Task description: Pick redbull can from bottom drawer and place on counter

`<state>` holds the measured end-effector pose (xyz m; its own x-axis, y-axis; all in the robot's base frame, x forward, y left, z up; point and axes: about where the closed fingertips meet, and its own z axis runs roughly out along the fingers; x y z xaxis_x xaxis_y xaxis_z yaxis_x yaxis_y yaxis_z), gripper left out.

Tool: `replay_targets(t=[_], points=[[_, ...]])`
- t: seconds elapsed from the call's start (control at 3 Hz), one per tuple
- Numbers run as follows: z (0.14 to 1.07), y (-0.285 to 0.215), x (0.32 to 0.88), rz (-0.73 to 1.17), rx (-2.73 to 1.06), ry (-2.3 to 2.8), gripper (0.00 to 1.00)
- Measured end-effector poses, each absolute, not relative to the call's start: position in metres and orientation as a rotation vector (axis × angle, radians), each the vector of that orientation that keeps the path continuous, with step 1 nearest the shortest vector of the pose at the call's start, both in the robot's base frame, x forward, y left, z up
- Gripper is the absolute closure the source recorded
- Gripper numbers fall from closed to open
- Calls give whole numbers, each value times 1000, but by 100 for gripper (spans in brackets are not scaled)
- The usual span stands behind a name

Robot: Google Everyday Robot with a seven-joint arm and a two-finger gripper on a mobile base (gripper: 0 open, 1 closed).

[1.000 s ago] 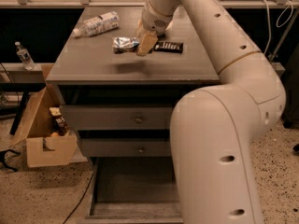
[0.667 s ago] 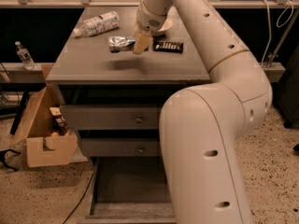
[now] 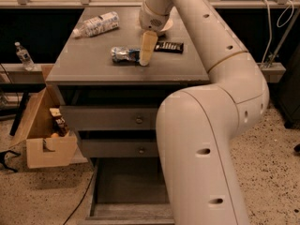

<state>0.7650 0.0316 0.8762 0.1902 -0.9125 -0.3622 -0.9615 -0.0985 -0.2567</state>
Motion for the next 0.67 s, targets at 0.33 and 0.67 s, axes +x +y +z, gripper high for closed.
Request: replay_targets(t=[0.33, 0.67], points=[[882, 7, 766, 136, -1979, 1816, 0], [886, -11, 765, 125, -1927, 1848, 0]])
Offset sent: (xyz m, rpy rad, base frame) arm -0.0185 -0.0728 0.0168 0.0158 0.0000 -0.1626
